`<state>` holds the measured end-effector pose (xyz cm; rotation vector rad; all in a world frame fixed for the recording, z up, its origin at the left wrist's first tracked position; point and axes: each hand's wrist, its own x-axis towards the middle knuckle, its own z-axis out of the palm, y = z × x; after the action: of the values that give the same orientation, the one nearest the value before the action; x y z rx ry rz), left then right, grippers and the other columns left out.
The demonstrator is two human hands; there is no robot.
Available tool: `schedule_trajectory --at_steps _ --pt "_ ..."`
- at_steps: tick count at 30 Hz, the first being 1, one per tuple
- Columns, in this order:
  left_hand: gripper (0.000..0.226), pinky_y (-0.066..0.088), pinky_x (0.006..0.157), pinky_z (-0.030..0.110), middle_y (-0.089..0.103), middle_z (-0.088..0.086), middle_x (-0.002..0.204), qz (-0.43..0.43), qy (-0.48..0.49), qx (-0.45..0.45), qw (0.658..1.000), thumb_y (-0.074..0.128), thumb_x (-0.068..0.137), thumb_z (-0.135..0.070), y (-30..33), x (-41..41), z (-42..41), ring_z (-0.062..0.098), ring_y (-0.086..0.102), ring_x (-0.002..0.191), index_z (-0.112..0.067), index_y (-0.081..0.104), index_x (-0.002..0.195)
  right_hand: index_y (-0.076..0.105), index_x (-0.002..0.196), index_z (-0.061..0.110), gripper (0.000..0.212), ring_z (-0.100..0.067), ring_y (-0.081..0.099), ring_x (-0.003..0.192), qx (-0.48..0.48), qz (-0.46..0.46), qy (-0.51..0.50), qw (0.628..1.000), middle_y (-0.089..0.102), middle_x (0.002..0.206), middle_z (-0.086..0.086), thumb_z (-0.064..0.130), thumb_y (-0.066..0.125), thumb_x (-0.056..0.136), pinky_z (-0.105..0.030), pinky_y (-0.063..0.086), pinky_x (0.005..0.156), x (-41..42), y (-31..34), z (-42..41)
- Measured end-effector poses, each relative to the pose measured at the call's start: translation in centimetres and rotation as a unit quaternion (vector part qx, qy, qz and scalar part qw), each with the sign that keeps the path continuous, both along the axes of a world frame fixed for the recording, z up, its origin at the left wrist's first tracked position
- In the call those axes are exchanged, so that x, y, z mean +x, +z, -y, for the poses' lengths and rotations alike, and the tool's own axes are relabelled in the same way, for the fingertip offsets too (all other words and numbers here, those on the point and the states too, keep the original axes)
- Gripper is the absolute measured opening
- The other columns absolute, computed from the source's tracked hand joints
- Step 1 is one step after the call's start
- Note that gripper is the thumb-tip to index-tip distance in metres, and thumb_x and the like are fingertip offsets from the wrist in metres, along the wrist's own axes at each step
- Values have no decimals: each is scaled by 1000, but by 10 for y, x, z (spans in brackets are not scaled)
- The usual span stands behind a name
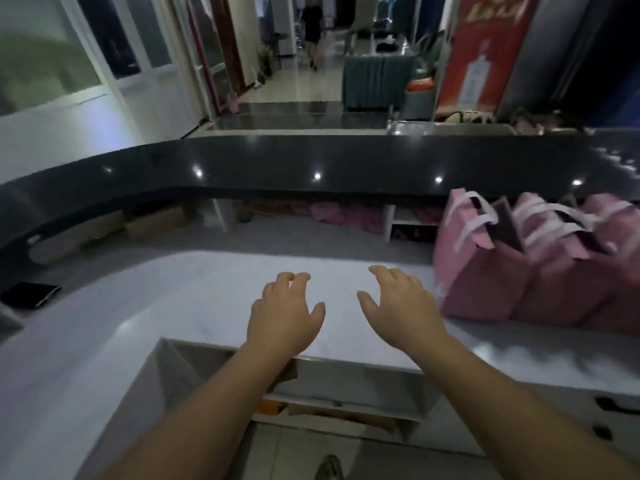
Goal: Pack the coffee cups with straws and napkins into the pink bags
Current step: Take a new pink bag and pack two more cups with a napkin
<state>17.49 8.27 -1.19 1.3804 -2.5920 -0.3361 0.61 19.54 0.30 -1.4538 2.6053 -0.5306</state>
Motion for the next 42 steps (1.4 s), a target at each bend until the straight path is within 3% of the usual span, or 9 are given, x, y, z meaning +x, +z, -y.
schedule_trajectory --at_steps 8,13,18,21,24,28,32,35,42 --pt "64 49 101 45 41 -3 157 -31 -144 56 988 50 99 -58 -3 -184 22 25 49 135 -30 38 155 58 129 15 41 -36 54 107 -37 -61 -175 982 63 120 -12 37 52 96 -47 48 90 -158 15 -18" --pt "65 51 97 42 46 0 152 -71 -213 105 969 54 97 -61 7 -287 29 25 52 132 -28 42 152 56 129 16 35 -35 54 111 -54 -4 -252 966 60 122 -11 27 53 95 -47 49 91 -237 28 -22" --pt "72 56 92 47 54 8 138 -65 -215 145 964 57 93 -66 11 -361 17 30 60 117 -20 45 147 59 111 10 23 -34 60 102 -2 -1 -266 964 63 111 -12 19 57 90 -38 49 78 -294 24 -20" --pt "87 54 89 45 52 13 139 -48 -190 148 969 61 84 -64 10 -390 9 34 59 119 -16 36 152 59 100 10 15 -30 58 102 19 -21 -235 972 63 107 -11 19 58 88 -40 51 84 -320 19 -5" --pt "99 55 89 47 50 12 136 -32 -146 157 976 66 75 -67 9 -409 3 36 58 118 -16 32 152 51 82 16 11 -24 57 79 92 -89 -208 970 59 77 -2 19 61 87 -33 39 78 -340 8 10" --pt "78 56 89 47 53 10 133 -37 -89 186 978 69 83 -48 9 -422 -1 35 59 115 -15 37 146 50 67 18 23 -23 54 73 173 -45 -173 969 41 60 1 11 61 87 -40 47 90 -363 1 26" --pt "35 51 69 35 68 7 112 -63 -34 207 976 56 91 -26 14 -422 7 26 65 90 -16 54 125 66 100 6 13 -30 61 81 135 10 -147 980 43 68 0 12 56 94 -39 45 65 -385 0 28" --pt "19 40 59 27 73 9 107 -82 -7 217 973 49 96 -14 18 -415 12 17 56 72 -15 65 106 54 126 15 38 -26 59 109 283 99 -157 941 54 107 -7 25 70 93 -40 53 94 -392 23 37" --pt "21 45 54 25 72 -3 91 -155 76 215 961 52 104 -28 26 -363 18 15 65 77 -19 72 102 63 102 15 17 -20 57 68 276 13 -80 958 58 82 -5 25 72 92 -32 52 70 -375 42 46"
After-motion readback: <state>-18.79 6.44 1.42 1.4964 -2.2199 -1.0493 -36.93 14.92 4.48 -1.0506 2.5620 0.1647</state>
